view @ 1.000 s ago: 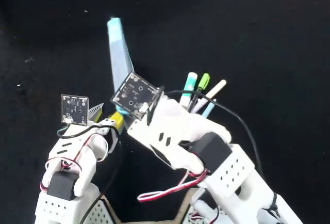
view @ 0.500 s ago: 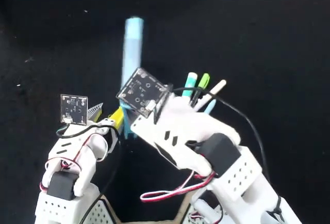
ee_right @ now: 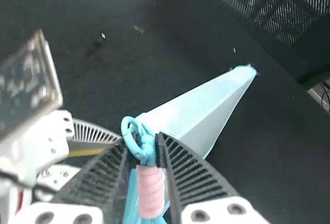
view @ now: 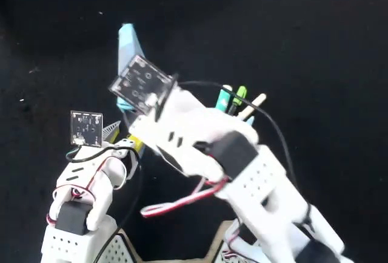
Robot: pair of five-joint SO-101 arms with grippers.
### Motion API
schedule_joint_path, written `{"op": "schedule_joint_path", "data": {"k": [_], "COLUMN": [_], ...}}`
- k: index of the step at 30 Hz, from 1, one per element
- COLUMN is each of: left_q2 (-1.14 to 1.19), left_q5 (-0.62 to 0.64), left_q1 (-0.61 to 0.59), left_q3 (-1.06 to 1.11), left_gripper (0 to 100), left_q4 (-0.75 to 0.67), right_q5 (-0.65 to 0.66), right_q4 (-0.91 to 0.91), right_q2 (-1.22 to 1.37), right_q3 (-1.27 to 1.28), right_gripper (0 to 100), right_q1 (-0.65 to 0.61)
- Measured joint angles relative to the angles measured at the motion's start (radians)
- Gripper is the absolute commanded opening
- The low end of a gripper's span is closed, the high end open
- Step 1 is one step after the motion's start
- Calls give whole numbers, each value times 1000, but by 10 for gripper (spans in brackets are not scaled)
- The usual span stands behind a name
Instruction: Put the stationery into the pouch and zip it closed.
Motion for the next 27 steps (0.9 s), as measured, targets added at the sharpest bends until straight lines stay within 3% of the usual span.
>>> {"op": "schedule_joint_path", "data": {"k": [15,27], "left_q2": [2,2], "left_q5": [0,0], "left_q1": [-2,-2], "left_q3": [0,0], "left_gripper": [223,223], "left_q4": [0,0], "right_q5": [0,-44], "right_q4": [361,325], "right_q2": [181,377], "right_q3": [-345,-563], "right_gripper": [11,11], "right_q1": [-2,-3]}}
